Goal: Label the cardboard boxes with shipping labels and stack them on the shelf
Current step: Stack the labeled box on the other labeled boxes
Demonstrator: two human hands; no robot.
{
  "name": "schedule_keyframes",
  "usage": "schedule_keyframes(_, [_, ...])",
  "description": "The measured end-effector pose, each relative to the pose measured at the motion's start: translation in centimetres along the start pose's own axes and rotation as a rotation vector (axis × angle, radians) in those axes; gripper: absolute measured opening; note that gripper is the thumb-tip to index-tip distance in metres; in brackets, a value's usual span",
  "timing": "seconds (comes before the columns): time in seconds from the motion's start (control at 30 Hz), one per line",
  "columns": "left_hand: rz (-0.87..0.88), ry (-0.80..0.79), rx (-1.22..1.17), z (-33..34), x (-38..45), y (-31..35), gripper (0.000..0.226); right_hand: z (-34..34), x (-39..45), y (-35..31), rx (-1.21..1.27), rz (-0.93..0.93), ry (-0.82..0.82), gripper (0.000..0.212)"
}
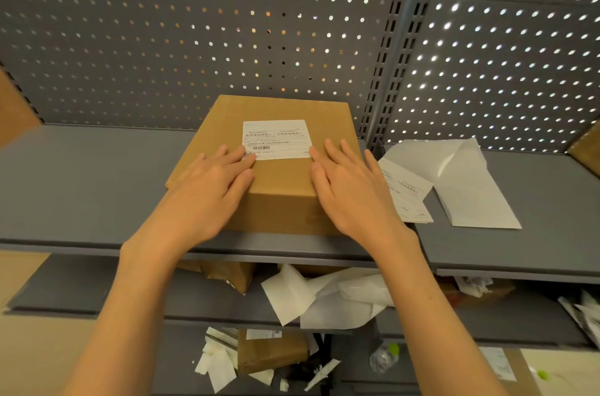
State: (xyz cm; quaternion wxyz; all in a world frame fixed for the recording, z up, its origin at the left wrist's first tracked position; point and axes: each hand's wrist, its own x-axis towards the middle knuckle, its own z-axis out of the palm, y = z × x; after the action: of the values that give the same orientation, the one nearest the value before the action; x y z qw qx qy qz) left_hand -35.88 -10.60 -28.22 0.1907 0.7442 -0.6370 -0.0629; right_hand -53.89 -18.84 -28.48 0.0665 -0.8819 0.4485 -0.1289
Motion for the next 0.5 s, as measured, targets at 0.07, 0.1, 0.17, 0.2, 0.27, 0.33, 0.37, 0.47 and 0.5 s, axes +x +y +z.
schedule_keyframes(0.07, [-0.023, 0.029, -0.016, 0.0, -0.1, -0.5, 0.044, 0.1, -0.2, 0.5, 0.029, 0.028, 0.022, 0.047])
schedule_keyframes(0.1, [-0.038, 0.048, -0.021, -0.1, 0.0, -0.7, 0.043, 0.2, -0.4, 0.8, 0.058, 0.043, 0.036, 0.047])
schedule_keyframes(0.17, [-0.077, 0.113, -0.034, 0.0, -0.1, -1.3, 0.040, 0.4, -0.6, 1.4, 0.169, 0.078, 0.061, 0.049])
schedule_keyframes(0.2, [-0.100, 0.160, -0.042, 0.0, -0.1, -1.7, 0.039, 0.5, -0.7, 1.7, 0.264, 0.104, 0.068, 0.052])
schedule_keyframes(0.27, [-0.164, 0.258, -0.077, 0.2, -0.2, -2.6, 0.040, 0.9, -0.8, 2.2, 0.511, 0.155, 0.080, 0.062])
schedule_keyframes(0.33, [-0.276, 0.315, -0.235, 0.3, -0.4, -3.2, 0.048, 1.3, -0.8, 2.4, 0.732, 0.210, 0.119, 0.076])
schedule_keyframes(0.37, [-0.327, 0.328, -0.351, 0.4, -0.5, -3.5, 0.052, 1.5, -0.8, 2.5, 0.817, 0.248, 0.141, 0.081])
schedule_keyframes(0.47, [-0.407, 0.324, -0.773, 1.0, -0.6, -3.9, 0.057, 1.8, -1.1, 2.5, 1.044, 0.353, 0.147, 0.083])
schedule_keyframes(0.5, [-0.425, 0.301, -0.893, 1.2, -0.7, -4.0, 0.060, 2.0, -1.2, 2.5, 1.096, 0.372, 0.151, 0.083])
